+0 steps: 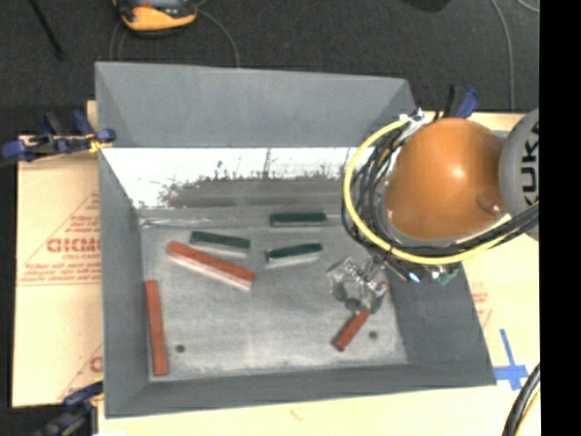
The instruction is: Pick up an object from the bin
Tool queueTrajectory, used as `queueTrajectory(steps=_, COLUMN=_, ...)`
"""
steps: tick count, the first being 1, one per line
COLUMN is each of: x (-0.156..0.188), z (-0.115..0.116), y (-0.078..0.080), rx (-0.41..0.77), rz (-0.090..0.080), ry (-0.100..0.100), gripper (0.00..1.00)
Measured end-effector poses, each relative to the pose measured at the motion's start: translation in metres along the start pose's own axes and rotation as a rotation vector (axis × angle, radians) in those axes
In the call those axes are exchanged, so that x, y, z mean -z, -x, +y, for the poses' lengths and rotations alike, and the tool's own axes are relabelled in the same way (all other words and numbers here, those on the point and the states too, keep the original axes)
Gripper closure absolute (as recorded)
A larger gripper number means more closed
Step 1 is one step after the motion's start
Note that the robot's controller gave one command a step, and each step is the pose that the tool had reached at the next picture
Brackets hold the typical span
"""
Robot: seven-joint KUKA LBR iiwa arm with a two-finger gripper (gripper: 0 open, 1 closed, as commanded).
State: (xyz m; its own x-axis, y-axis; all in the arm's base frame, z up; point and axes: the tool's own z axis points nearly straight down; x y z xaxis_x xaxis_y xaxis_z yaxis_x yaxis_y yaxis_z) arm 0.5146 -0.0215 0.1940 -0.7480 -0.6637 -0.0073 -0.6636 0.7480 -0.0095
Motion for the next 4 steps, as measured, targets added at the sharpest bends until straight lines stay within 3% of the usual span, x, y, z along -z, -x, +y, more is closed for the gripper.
queueTrajectory(steps=1, x=-0.0264, z=0.0202, y=0.0221, rx=-0.099, rz=0.005, ry=0.01, gripper=0.0)
queueTrajectory(steps=2, x=-0.0258, z=0.0197, y=0.0217, rx=-0.101, rz=0.005, ry=0.009, gripper=1.0)
queueTrajectory(steps=3, x=-0.0258, z=0.0197, y=0.0216, rx=-0.103, rz=0.005, ry=0.01, gripper=0.0)
queueTrajectory(steps=4, x=-0.0258, z=0.0196, y=0.0216, rx=-0.104, rz=0.005, ry=0.009, gripper=0.0)
